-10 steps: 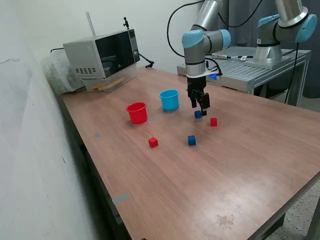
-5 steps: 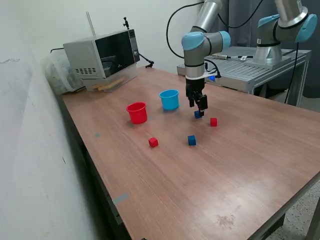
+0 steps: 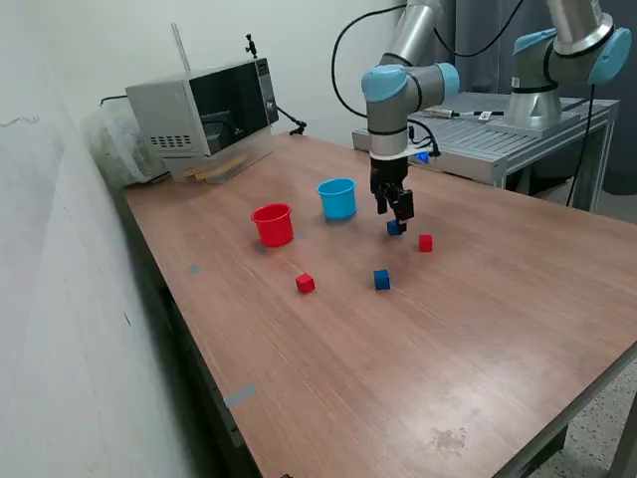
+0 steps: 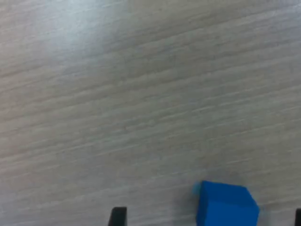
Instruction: Place red objects in the red bin, and blue objects in the blue bin.
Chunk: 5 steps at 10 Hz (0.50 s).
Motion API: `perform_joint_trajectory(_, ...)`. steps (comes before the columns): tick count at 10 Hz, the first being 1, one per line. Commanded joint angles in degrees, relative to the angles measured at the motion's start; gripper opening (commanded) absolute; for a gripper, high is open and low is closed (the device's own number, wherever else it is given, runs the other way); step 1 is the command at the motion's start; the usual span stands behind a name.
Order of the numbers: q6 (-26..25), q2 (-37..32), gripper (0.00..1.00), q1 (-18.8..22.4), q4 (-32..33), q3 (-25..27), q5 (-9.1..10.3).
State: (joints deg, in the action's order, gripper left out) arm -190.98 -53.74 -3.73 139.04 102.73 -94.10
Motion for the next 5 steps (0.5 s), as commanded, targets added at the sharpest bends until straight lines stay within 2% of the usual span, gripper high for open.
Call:
perform_joint_trajectory(1,0.0,0.7,1.0,0.7,0.0,0.0,-0.03)
perform_joint_trajectory(2,0.1,0.7,1.0,0.7,0.0,0.0,-0.03)
perform_joint_trajectory(3,0.3,0.7,0.0,0.7,0.3,0.0,-0.12)
perform_joint_trajectory(5,0.7,0.7,0.0,0.7,0.4,-0.1,-0.47)
